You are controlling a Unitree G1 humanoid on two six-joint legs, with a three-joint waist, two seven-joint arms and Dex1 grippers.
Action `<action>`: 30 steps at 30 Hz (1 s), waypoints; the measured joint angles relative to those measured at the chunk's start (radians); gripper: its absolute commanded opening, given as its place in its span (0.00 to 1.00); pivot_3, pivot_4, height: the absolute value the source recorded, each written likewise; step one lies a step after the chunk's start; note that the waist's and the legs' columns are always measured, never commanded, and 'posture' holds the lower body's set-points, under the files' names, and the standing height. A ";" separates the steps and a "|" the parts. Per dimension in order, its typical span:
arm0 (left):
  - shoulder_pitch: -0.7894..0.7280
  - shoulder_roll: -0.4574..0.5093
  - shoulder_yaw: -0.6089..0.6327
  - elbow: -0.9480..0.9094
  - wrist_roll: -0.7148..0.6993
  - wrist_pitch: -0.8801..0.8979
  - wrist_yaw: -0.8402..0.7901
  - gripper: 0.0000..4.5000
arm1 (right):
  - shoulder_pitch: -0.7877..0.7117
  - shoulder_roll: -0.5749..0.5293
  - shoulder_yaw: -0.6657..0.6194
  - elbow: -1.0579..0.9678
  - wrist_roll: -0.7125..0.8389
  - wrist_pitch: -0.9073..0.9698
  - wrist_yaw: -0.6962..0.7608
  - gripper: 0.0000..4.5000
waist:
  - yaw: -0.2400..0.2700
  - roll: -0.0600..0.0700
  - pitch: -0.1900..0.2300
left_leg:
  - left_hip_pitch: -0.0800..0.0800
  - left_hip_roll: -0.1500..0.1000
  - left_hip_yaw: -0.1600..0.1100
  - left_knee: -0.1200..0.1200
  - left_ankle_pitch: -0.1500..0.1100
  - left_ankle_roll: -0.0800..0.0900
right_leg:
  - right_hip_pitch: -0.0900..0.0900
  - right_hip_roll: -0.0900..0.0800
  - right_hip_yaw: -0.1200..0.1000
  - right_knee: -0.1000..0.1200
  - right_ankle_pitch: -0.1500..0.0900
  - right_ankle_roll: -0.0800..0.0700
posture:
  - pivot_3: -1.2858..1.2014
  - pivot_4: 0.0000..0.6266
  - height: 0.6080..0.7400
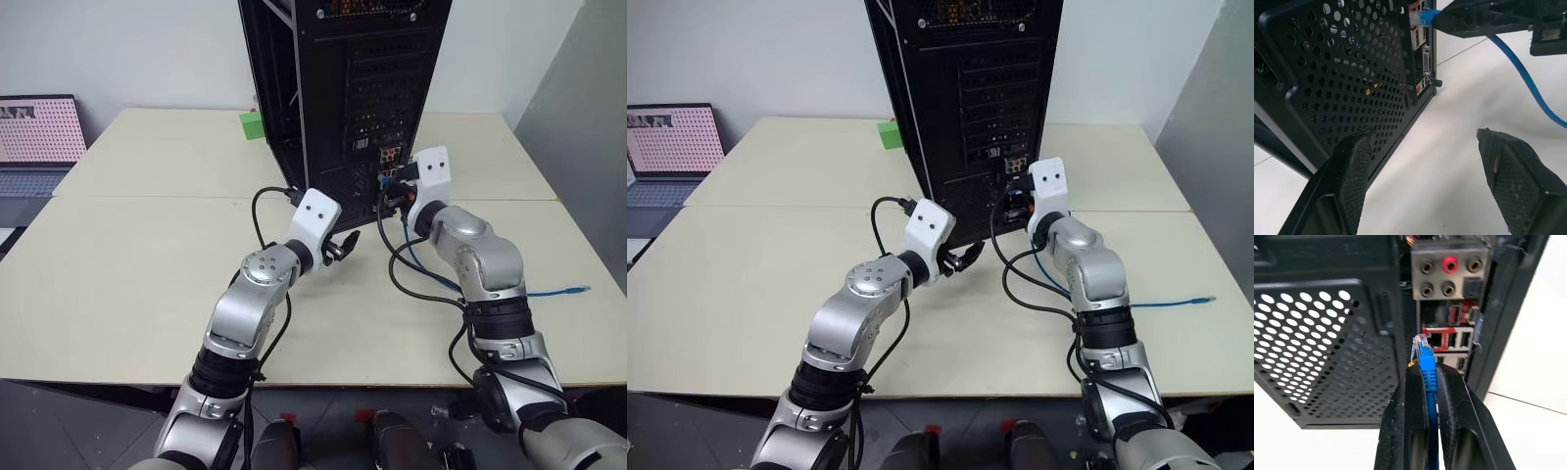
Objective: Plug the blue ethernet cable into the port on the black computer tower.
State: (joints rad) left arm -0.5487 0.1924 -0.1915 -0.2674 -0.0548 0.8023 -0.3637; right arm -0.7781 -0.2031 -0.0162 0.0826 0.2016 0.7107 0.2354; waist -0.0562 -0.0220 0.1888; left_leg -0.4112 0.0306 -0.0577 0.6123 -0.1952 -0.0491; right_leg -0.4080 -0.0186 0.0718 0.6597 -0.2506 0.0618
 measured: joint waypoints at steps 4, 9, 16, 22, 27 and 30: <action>0.000 0.001 0.000 0.000 -0.001 0.000 0.000 0.79 | 0.000 -0.003 0.000 0.000 -0.002 0.000 0.000 0.00 | 0.000 0.000 0.000 | 0.000 0.000 0.000 0.000 0.000 0.000 | 0.000 0.000 0.000 0.000 0.000 0.000 | 0.52 0.24 1.00; 0.000 0.002 0.000 0.000 -0.001 0.000 0.000 0.79 | 0.000 -0.004 0.000 0.000 -0.006 -0.001 -0.002 0.00 | 0.000 0.000 0.000 | -0.001 0.000 0.000 0.000 0.000 0.000 | 0.000 0.000 0.000 0.000 0.000 0.000 | 0.52 0.24 1.00; 0.001 0.004 -0.001 -0.001 -0.001 -0.001 0.000 0.79 | 0.000 -0.006 -0.002 0.005 -0.022 -0.006 -0.003 0.00 | 0.000 0.000 0.000 | -0.002 0.000 0.000 0.000 0.000 0.000 | -0.002 0.000 0.000 0.000 0.000 0.000 | 0.52 0.24 1.00; 0.001 0.005 -0.002 -0.001 -0.001 -0.001 0.000 0.79 | 0.000 -0.006 -0.004 0.024 -0.023 -0.018 -0.009 0.00 | 0.000 0.000 0.000 | -0.003 0.000 0.000 0.000 0.000 0.000 | -0.002 0.000 0.000 0.000 0.000 0.000 | 0.52 0.24 1.00; 0.001 0.005 -0.002 -0.001 -0.001 -0.001 0.000 0.79 | 0.000 -0.006 -0.004 0.045 -0.023 -0.031 -0.011 0.00 | 0.000 0.000 0.000 | -0.003 0.000 0.000 0.000 0.000 0.000 | -0.003 0.000 0.000 0.000 0.000 0.000 | 0.52 0.24 1.00; 0.001 0.006 -0.002 -0.001 -0.001 -0.001 0.000 0.79 | 0.000 -0.006 -0.004 0.052 -0.023 -0.040 -0.011 0.00 | 0.000 0.000 0.000 | -0.003 0.000 0.000 0.000 0.000 0.000 | -0.003 0.000 0.000 0.000 0.000 0.000 | 0.52 0.24 1.00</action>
State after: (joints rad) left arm -0.5476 0.1984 -0.1936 -0.2680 -0.0555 0.8013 -0.3638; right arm -0.7783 -0.2096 -0.0205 0.1344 0.1786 0.6708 0.2242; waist -0.0563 -0.0220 0.1888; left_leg -0.4141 0.0305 -0.0576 0.6124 -0.1952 -0.0491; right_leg -0.4107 -0.0186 0.0718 0.6595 -0.2505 0.0619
